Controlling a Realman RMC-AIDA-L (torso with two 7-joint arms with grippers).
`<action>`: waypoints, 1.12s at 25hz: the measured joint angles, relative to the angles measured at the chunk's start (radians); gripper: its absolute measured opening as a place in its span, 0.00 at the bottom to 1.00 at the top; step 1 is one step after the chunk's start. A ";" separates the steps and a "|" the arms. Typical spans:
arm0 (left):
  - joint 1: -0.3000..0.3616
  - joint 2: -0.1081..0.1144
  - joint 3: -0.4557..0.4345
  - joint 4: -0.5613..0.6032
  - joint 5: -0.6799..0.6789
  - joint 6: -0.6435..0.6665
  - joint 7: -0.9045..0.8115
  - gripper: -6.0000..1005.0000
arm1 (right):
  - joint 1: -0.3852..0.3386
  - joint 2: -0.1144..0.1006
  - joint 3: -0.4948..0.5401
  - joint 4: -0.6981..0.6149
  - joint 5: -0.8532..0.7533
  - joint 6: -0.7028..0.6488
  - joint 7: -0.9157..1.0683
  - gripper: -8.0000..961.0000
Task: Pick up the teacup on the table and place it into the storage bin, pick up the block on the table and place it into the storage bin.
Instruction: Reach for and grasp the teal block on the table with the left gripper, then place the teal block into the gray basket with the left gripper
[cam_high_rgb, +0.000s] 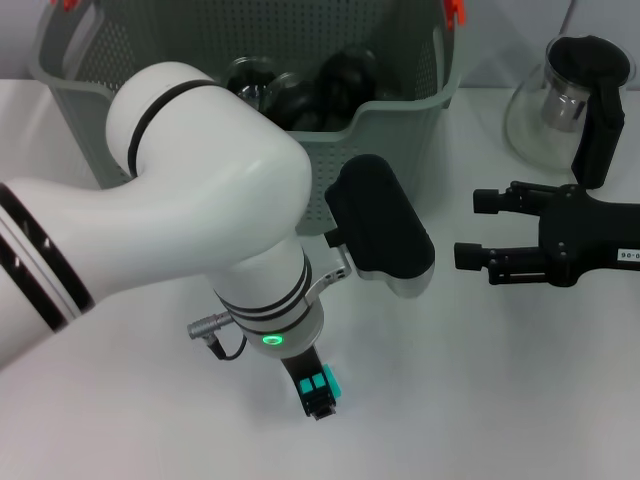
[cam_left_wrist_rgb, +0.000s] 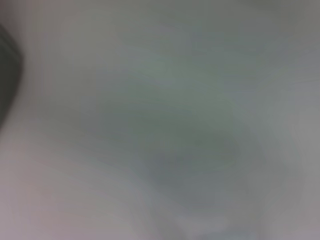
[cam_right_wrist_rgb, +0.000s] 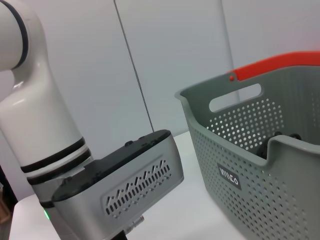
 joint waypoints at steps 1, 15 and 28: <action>0.000 0.000 0.000 0.000 -0.001 0.000 0.001 0.56 | 0.000 0.000 0.000 0.000 0.000 0.000 0.000 0.97; 0.012 0.001 -0.113 0.157 0.002 0.141 0.053 0.42 | -0.002 0.000 0.000 -0.004 0.000 -0.006 0.001 0.97; 0.045 0.020 -0.900 0.366 -0.185 0.063 0.320 0.45 | -0.003 -0.003 0.014 -0.013 -0.002 -0.048 -0.002 0.97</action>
